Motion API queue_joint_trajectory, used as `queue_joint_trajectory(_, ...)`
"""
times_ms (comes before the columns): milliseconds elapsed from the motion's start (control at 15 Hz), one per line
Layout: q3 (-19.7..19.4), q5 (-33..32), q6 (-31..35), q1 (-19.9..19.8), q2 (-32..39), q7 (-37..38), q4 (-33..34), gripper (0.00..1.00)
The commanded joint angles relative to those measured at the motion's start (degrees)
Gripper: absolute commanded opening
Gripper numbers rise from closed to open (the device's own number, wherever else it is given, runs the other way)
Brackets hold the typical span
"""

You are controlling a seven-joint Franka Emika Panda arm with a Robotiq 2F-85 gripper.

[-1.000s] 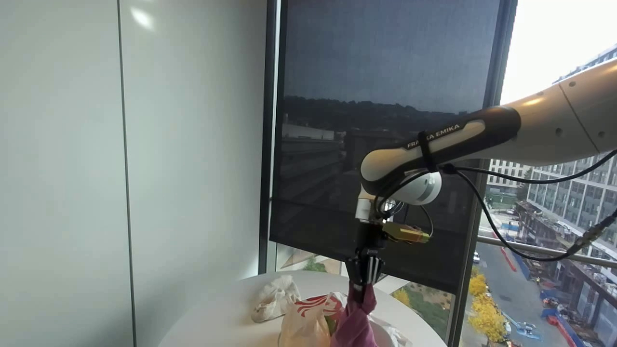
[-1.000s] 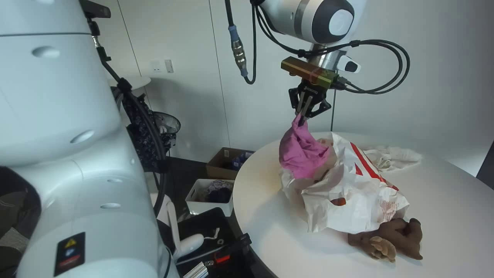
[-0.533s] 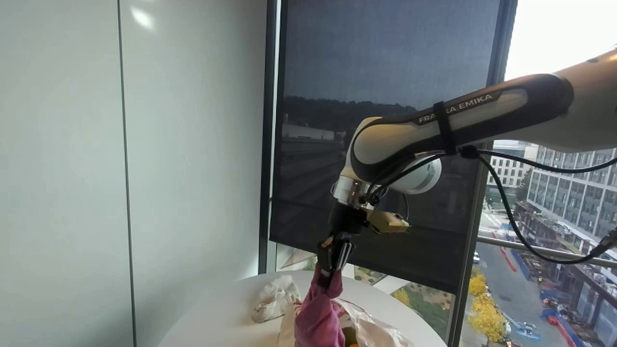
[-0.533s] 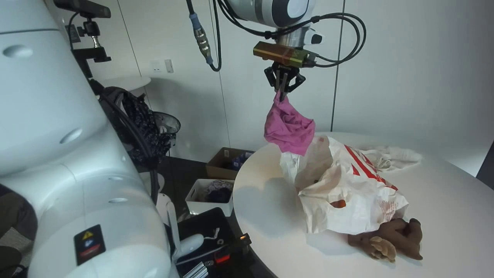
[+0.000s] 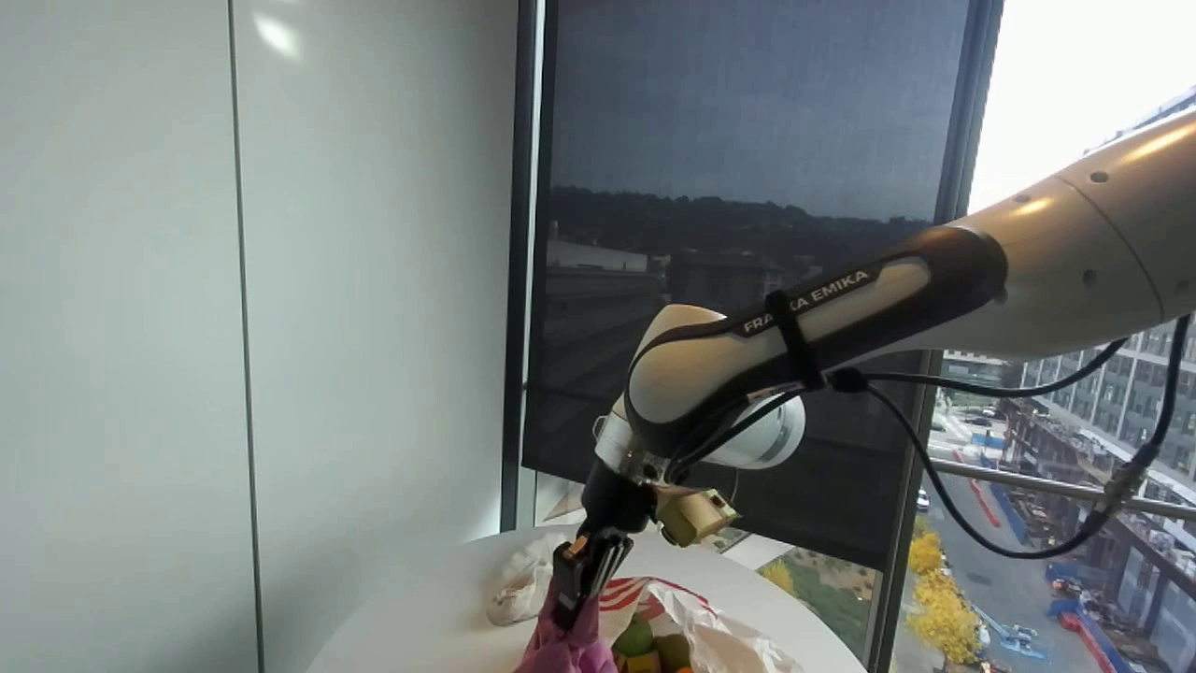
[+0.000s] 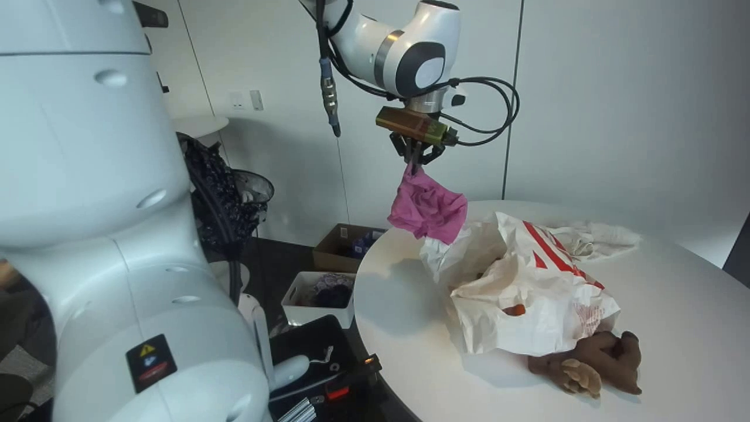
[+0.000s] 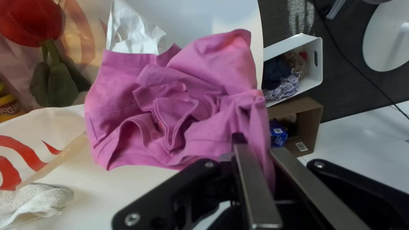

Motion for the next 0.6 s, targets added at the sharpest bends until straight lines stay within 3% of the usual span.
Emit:
queue_joint_trajectory(0, 1.72, 0.31, 7.06, 0.73, 5.98, -0.63, 1.67, 0.03)
queue_joint_trajectory(533, 5.5, -3.35, 9.37, 1.45, 15.61, 0.37, 5.54, 0.03)
